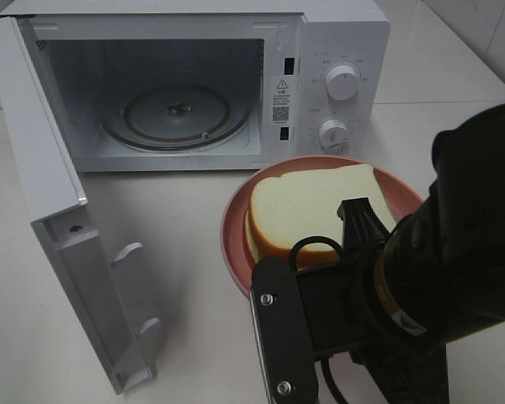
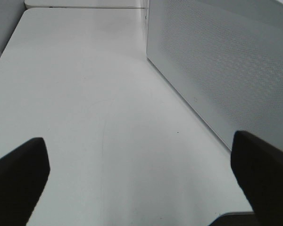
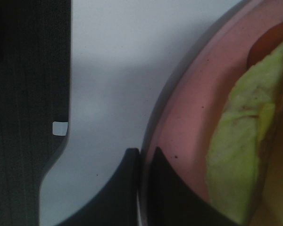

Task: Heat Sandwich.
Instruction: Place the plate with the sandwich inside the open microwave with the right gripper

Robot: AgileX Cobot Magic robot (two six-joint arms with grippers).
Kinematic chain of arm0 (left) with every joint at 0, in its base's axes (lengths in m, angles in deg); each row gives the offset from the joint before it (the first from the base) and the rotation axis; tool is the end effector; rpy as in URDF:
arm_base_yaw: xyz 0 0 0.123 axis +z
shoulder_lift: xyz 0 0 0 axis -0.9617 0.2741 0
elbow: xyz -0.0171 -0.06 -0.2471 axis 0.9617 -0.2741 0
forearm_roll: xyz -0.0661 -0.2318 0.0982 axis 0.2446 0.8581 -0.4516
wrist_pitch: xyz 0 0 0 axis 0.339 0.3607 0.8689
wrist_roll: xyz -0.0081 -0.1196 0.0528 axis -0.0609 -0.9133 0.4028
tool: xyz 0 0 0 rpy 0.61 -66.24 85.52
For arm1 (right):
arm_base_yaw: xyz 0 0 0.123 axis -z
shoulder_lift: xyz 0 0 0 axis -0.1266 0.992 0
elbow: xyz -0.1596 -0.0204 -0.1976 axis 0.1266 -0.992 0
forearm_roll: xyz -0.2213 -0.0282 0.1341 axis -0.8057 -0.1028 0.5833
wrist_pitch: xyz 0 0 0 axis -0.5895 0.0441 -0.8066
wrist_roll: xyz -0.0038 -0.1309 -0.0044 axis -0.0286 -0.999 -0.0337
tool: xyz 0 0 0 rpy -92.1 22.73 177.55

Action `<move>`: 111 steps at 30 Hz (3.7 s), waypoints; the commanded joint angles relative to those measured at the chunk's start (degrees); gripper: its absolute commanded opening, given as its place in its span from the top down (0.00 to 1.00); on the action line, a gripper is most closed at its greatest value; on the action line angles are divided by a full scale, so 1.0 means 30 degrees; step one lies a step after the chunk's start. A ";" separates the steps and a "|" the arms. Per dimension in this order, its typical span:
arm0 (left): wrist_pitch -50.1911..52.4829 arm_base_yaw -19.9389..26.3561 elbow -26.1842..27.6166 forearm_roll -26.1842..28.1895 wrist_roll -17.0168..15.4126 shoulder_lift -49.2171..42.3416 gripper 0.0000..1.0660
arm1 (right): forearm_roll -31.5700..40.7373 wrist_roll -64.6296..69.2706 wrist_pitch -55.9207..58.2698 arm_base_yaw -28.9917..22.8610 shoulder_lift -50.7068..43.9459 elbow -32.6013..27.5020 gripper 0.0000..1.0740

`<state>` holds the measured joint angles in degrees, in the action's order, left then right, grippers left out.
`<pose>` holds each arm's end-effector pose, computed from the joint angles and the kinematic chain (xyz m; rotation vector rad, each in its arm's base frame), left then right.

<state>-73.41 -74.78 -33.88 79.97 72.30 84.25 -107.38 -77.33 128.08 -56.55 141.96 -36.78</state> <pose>0.0646 -0.0070 0.2671 0.0224 2.0420 -0.0683 0.1488 0.2180 0.1268 -2.1285 1.8497 -0.3162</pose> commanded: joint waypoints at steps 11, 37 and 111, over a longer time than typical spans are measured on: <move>0.0248 0.0019 -0.0057 0.0057 0.0019 -0.0306 0.06 | 0.0172 -0.4603 -0.1528 0.2712 -0.0153 -0.0057 1.00; 0.0248 0.0019 -0.0057 0.0057 0.0019 -0.0306 0.06 | 0.4030 -1.6730 -0.2979 0.5672 -0.0153 -0.0038 1.00; 0.0248 0.0019 -0.0057 0.0057 0.0019 -0.0306 0.06 | 0.6035 -1.5966 -0.0859 0.5959 1.0657 1.4057 1.00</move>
<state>-73.41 -74.78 -33.88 79.97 72.30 84.25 -89.33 -125.69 126.14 -38.96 173.87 4.47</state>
